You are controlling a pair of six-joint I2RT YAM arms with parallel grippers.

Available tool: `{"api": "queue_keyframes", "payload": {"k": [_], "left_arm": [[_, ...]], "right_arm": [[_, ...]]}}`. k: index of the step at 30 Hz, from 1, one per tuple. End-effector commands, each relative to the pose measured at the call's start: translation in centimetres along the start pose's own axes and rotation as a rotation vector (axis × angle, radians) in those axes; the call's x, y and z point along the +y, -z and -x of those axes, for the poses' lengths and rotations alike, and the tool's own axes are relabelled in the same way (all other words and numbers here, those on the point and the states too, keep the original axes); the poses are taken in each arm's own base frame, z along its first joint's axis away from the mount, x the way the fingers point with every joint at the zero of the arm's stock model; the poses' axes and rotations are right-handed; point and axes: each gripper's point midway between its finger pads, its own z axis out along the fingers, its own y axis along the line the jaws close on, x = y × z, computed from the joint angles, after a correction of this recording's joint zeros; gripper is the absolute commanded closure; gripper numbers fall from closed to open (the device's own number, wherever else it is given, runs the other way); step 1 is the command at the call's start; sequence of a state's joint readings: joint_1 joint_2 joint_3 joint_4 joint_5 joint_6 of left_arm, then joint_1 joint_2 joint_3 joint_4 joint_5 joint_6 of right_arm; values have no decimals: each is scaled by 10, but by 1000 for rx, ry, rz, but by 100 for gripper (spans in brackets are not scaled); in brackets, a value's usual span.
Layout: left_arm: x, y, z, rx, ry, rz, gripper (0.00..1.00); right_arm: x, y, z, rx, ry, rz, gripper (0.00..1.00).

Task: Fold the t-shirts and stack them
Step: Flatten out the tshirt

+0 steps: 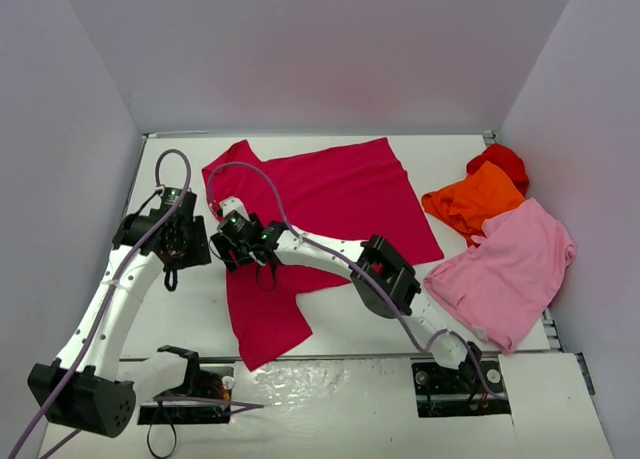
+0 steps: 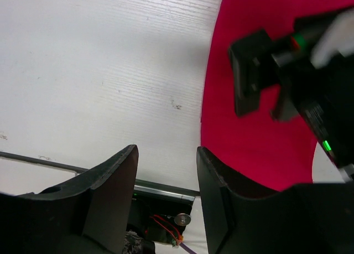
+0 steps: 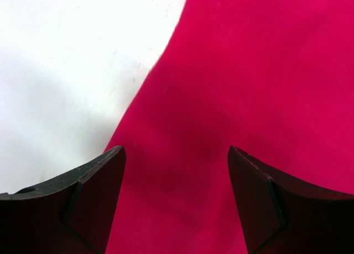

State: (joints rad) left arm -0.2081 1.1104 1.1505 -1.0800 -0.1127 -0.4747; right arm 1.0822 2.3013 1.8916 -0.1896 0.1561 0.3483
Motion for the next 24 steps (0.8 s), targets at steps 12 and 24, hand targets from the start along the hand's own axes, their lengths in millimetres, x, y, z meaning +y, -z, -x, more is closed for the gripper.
{"api": "queue_keyframes", "payload": {"k": [12, 24], "left_arm": [[16, 34, 2, -88, 52, 18, 56], [23, 34, -4, -75, 44, 48, 56]], "right_arm": [[8, -1, 91, -142, 51, 121, 47], [39, -8, 100, -166, -11, 270, 59]]}}
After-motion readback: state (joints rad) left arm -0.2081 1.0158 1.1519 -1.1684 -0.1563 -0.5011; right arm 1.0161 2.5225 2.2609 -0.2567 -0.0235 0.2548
